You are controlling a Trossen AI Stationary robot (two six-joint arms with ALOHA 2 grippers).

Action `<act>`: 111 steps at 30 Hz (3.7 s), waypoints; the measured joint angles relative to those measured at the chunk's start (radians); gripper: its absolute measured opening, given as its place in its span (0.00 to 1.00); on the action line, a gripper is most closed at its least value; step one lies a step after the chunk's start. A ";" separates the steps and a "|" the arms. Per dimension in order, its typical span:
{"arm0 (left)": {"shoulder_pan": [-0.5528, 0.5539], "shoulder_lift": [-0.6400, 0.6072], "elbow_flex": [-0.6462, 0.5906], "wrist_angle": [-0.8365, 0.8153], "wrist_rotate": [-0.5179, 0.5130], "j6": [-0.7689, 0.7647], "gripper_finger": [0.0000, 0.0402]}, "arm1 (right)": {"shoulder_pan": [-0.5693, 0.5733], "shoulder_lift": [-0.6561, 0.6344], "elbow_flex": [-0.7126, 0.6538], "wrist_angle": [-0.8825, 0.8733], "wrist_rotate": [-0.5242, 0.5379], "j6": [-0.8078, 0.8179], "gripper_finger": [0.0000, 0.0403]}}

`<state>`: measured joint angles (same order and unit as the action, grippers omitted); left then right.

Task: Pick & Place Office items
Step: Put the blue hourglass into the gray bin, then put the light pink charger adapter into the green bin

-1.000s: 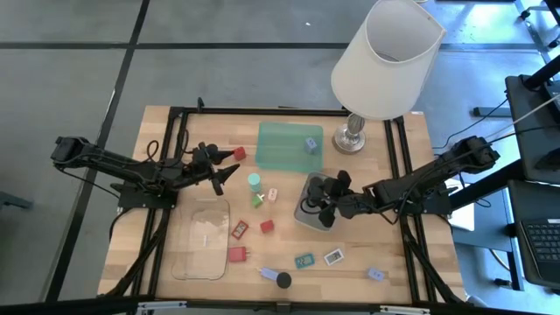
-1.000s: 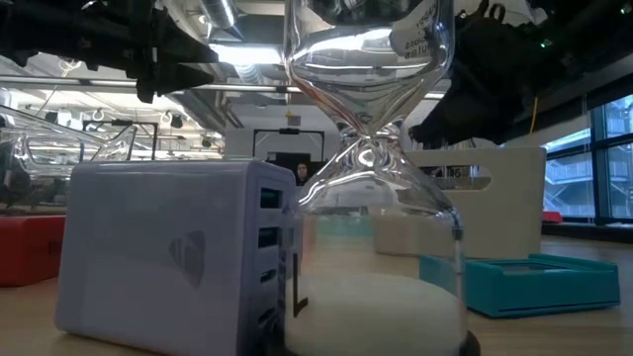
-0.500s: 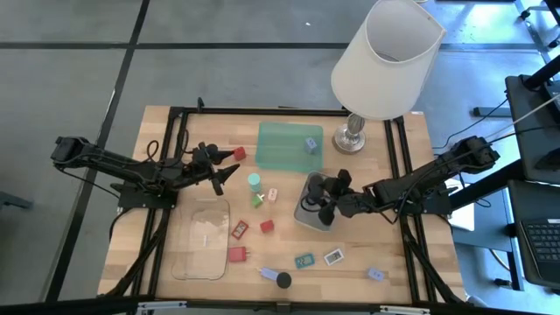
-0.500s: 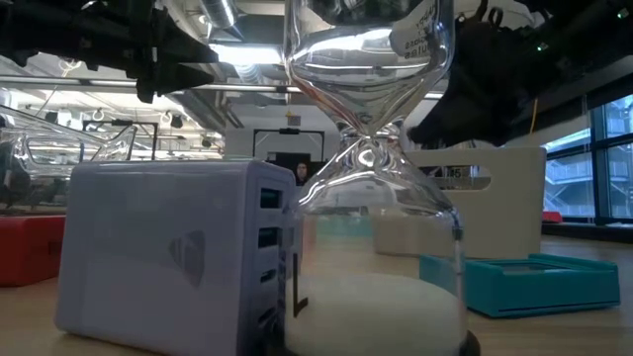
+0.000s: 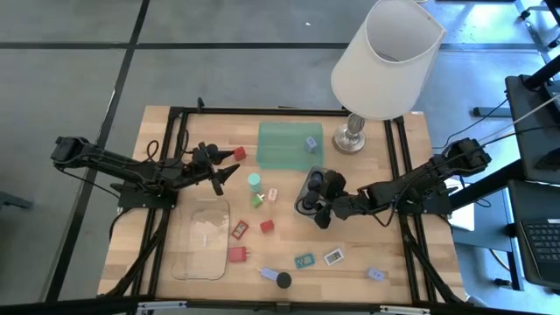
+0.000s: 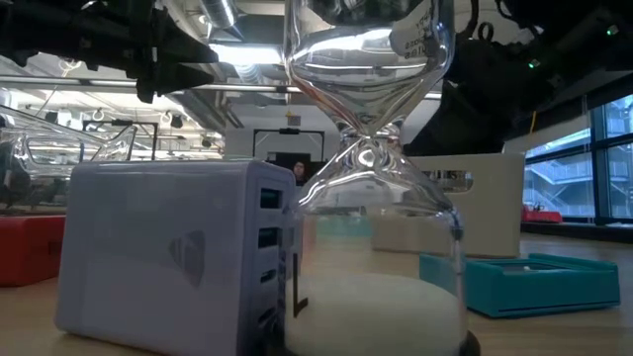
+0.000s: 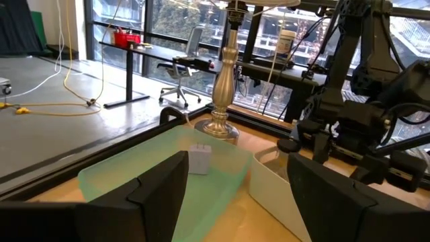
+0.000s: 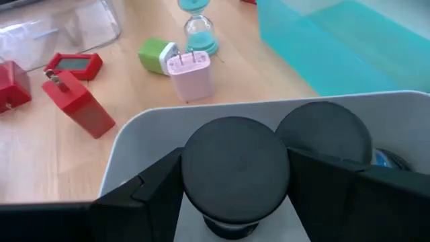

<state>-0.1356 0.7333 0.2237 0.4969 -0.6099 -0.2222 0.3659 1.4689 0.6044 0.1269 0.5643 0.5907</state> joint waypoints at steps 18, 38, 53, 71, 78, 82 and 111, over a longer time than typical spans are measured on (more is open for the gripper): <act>0.000 0.000 0.000 -0.002 0.000 0.000 0.63 | -0.003 -0.048 0.002 -0.001 0.079 -0.078 0.55; 0.000 0.000 0.000 -0.013 0.000 0.000 0.63 | -0.003 -0.117 0.225 -0.516 0.217 -0.126 0.55; 0.000 0.000 0.000 -0.015 0.000 0.000 0.63 | 0.009 -0.042 0.234 -0.513 0.202 0.055 0.55; 0.000 0.000 0.000 -0.015 0.000 0.000 0.63 | 0.013 0.113 0.233 -0.316 0.153 0.056 0.55; 0.000 0.000 0.000 -0.015 0.000 0.000 0.63 | -0.002 0.121 0.233 -0.307 0.117 0.056 0.56; 0.000 0.000 0.000 -0.015 0.000 0.000 0.63 | -0.006 0.121 0.233 -0.293 0.100 0.056 0.61; 0.000 0.000 0.000 -0.015 0.000 0.000 0.63 | -0.013 -0.091 0.233 -0.239 0.102 -0.093 0.77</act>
<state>-0.1357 0.7334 0.2237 0.4821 -0.6096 -0.2226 0.3527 1.3775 0.8379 -0.1125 0.6663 0.4972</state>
